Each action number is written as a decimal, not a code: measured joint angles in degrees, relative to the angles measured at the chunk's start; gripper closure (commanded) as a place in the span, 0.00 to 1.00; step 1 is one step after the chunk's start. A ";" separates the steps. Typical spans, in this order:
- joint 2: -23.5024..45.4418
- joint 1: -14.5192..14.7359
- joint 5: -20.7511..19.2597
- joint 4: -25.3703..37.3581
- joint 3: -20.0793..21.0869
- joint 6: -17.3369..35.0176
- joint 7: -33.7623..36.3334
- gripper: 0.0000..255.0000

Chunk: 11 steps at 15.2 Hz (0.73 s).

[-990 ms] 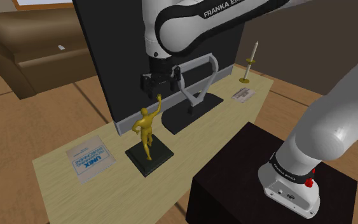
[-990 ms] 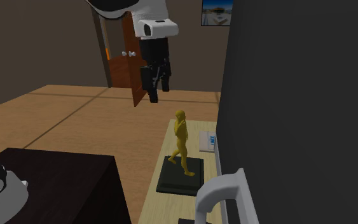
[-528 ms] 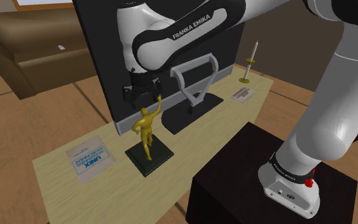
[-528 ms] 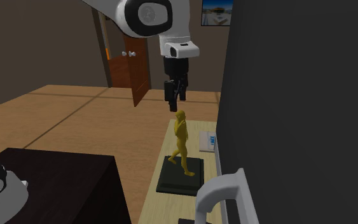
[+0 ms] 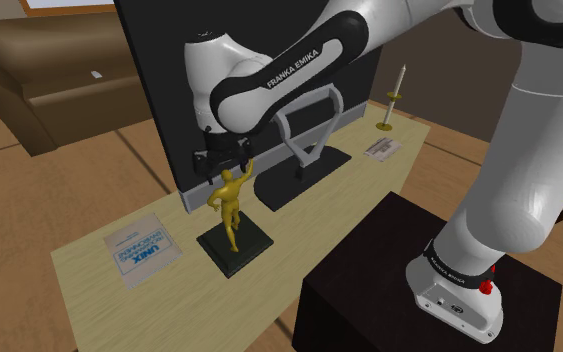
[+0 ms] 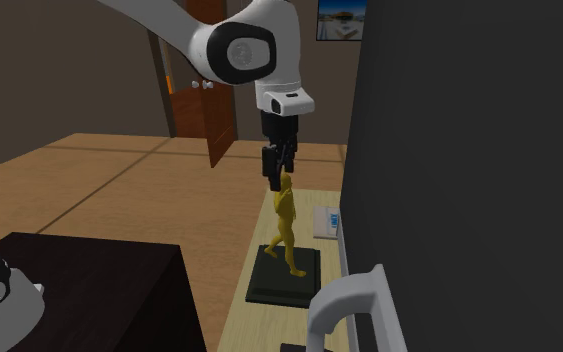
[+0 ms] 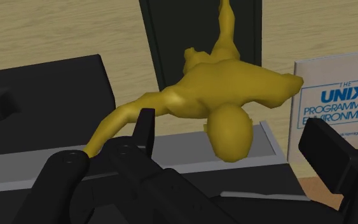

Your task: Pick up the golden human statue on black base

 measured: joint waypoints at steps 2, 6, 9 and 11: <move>0.15 0.00 -0.14 -0.35 -0.05 0.48 0.09 1.00; 0.14 0.00 -0.19 -0.42 -0.06 0.64 0.12 1.00; 0.11 -0.01 -0.19 -0.46 -0.07 0.71 0.12 1.00; 0.12 -0.01 -0.16 -0.43 -0.06 0.65 0.11 1.00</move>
